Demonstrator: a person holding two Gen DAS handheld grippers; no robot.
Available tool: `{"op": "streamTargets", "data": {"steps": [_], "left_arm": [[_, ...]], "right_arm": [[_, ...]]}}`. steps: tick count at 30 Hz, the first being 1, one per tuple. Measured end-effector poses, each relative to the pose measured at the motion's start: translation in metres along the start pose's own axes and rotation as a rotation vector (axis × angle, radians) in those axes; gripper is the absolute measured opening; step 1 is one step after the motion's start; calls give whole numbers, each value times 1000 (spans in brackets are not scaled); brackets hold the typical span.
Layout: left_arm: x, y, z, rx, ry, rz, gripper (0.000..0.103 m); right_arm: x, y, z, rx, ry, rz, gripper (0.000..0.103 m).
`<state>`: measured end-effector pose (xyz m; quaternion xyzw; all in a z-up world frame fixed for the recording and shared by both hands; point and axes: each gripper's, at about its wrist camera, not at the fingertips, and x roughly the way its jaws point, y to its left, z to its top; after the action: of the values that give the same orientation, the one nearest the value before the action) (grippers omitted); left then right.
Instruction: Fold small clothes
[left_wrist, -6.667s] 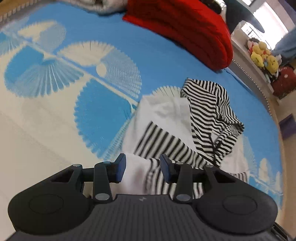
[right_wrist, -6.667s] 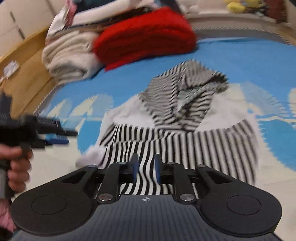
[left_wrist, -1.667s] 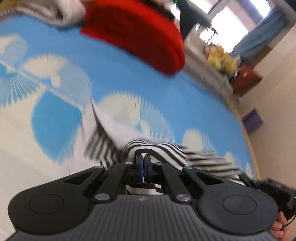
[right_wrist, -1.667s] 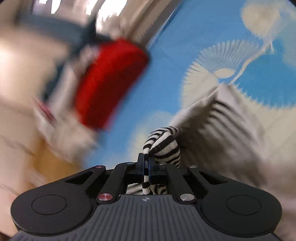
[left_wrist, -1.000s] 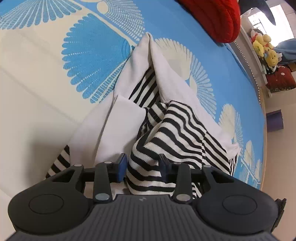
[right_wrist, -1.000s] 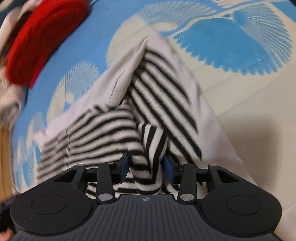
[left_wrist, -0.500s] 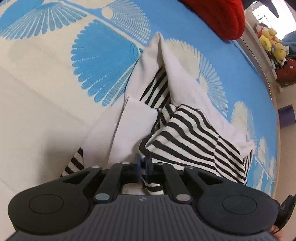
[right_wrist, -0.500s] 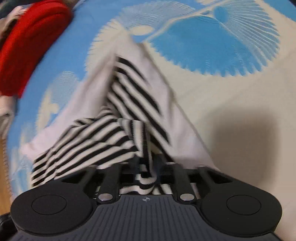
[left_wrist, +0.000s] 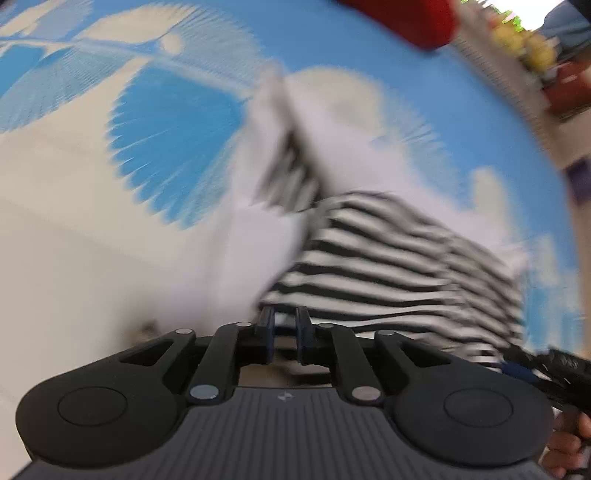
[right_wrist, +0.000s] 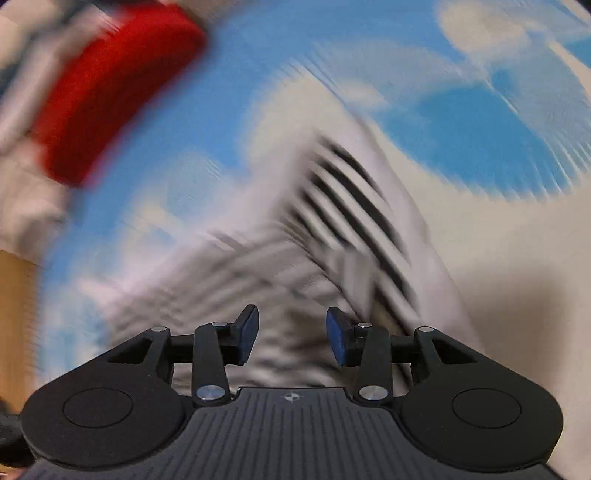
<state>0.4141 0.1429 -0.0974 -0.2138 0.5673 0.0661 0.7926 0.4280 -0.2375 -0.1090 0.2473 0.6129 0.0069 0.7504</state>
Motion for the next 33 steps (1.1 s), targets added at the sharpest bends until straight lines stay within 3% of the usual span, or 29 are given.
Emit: {"op": "streamTargets", "data": {"steps": [3, 7, 9, 12, 13, 15, 16, 18, 19, 21, 23, 25, 26, 27, 28, 31, 33], "left_arm": [[-16, -13, 3, 54, -64, -1, 10], [-35, -31, -1, 97, -129, -66, 10], [-36, -36, -5, 110, -123, -111, 10], [-32, -42, -14, 146, -102, -143, 10], [-27, -42, -17, 149, -86, -143, 10], [-15, -38, -20, 151, -49, -106, 13], [-8, -34, -21, 147, -34, -44, 13], [-8, -26, -24, 130, -44, 101, 14], [-15, -26, -25, 118, -79, 95, 14], [-25, -33, -29, 130, -128, -40, 14], [-19, -38, -36, 158, -122, -130, 15], [9, -36, -46, 181, 5, -54, 16], [19, -30, -53, 165, 71, 18, 14], [14, -26, -57, 149, 58, 45, 9], [0, -26, -59, 153, 27, 37, 10], [-62, -33, -61, 204, -99, -50, 15], [-103, -35, -71, 254, -179, -52, 15]], "right_arm": [[-11, 4, 1, -1, -46, 20, 36], [-41, 23, -3, -91, -180, 126, 43], [-40, 31, -9, -115, -154, 219, 44], [-15, 42, -27, -154, -26, 308, 47], [-3, 46, -35, -172, 28, 299, 50], [19, 49, -51, -211, 123, 181, 50], [18, 49, -58, -240, 112, 161, 46], [4, 53, -63, -250, 78, 141, 47], [-5, 55, -65, -247, 46, 164, 49], [-10, 54, -68, -263, 18, 224, 50], [1, 51, -77, -302, 77, 188, 51], [8, 44, -86, -322, 138, 108, 45], [-4, 40, -87, -306, 113, 82, 45], [-24, 34, -89, -272, 79, 39, 46], [-48, 28, -89, -238, 23, 32, 47], [-129, 7, -94, -177, -123, 126, 48], [-176, -8, -104, -186, -222, 144, 51]]}}
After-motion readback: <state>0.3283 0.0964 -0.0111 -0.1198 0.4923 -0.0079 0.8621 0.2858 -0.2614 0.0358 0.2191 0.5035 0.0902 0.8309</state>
